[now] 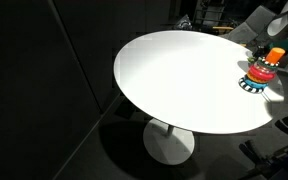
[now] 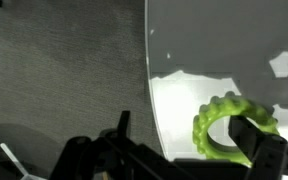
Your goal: Pick up the lime green ring and put it on the ring holder
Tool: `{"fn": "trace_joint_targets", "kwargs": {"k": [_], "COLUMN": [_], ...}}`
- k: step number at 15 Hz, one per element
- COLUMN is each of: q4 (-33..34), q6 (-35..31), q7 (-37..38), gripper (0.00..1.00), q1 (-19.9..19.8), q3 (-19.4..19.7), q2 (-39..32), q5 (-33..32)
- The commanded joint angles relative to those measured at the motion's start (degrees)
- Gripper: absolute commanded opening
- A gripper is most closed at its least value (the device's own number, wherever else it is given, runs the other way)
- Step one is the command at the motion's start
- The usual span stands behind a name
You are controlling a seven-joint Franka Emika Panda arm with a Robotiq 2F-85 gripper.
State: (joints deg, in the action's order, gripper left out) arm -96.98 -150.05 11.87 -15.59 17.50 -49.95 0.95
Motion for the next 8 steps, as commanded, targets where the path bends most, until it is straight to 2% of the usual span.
{"fn": "trace_joint_targets", "kwargs": {"k": [1, 8], "q4": [-2.51, -5.39], "q6": [0.17, 0.45], "q7": [-0.94, -2.03], "gripper": [1.0, 1.0], "q1": [0.68, 1.62], "q3": [0.26, 0.32], "q2": [2.09, 4.06], "q5": [-0.68, -1.32]}}
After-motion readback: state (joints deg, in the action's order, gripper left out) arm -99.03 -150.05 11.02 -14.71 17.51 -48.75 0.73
